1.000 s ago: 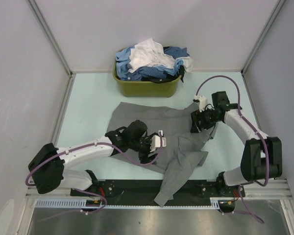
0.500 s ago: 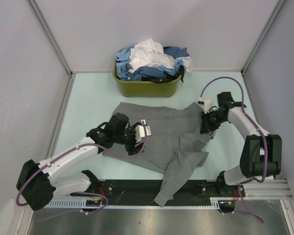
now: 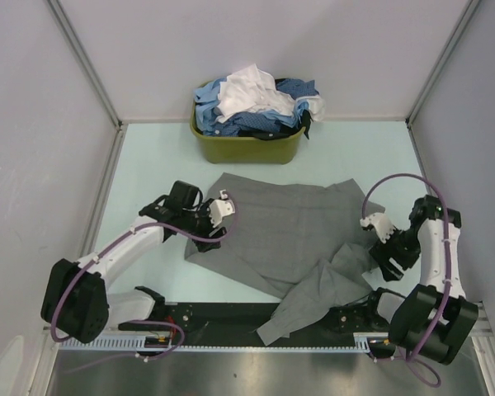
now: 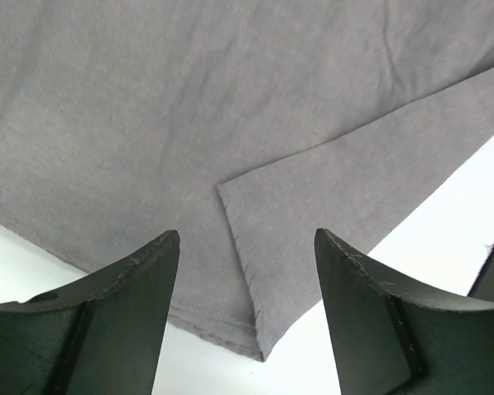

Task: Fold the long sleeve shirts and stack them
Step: Flatten the shirt out

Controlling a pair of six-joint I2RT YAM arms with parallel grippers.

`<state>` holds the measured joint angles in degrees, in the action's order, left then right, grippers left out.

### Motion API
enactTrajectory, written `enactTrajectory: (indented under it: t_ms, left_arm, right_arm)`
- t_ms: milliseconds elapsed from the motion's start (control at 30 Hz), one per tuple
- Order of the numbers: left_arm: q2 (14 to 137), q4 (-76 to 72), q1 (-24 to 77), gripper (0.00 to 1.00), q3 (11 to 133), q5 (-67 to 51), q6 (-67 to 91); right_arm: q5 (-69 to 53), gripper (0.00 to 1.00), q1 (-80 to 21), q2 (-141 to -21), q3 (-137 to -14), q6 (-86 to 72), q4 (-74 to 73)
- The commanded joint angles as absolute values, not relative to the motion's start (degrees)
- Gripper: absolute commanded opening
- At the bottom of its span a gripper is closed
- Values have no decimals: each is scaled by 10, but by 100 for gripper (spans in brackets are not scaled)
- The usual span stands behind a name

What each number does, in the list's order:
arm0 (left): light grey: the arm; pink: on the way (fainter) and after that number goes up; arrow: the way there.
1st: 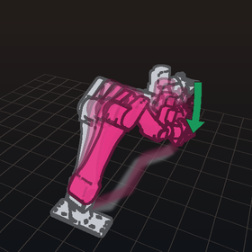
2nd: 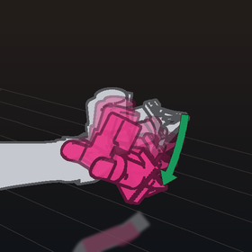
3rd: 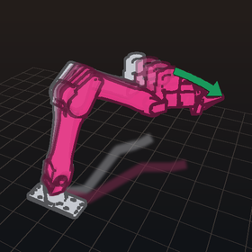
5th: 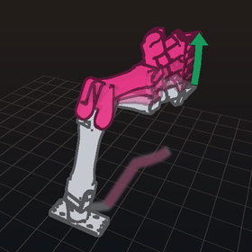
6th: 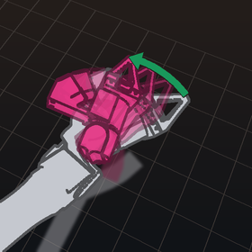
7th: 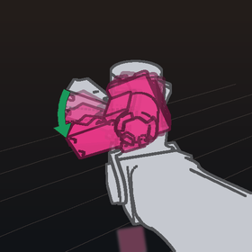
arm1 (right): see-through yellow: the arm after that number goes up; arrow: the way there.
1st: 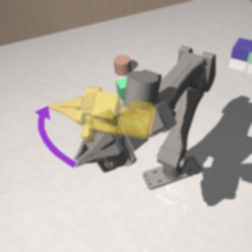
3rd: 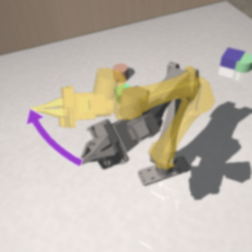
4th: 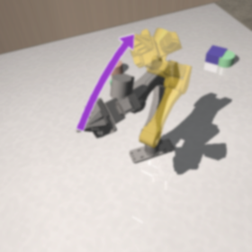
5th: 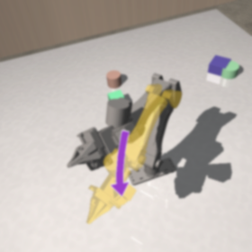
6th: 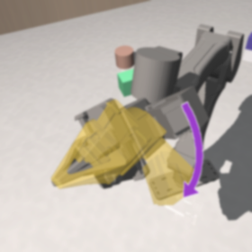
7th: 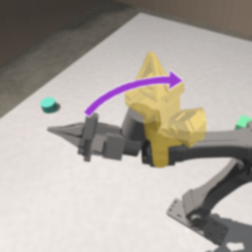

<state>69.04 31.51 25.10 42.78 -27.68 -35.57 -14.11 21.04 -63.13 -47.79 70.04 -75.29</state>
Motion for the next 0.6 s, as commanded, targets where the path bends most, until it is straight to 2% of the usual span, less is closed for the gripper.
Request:
enactTrajectory:
  t_ms: [0,133,233,300,400,567]
  left_arm:
    - [722,324,242,73,465,-250,-402]
    - [779,313,218,73,510,-249,-396]
    - [852,307,186,73,580,-267,-383]
    - [893,303,167,73,635,-272,-376]
    - [965,287,155,73,695,-265,-359]
    - [1047,287,149,70,741,-245,-355]
  right_arm:
    - [-130,77,243,-654,-542,789,-844]
    - [-247,78,243,-792,-685,675,-837]
    - [-312,76,228,-874,-768,530,-753]
    - [-302,76,204,-904,-790,435,-662]
    - [-248,76,152,-954,-805,377,-556]
    - [-198,77,108,-1075,-861,301,-476]
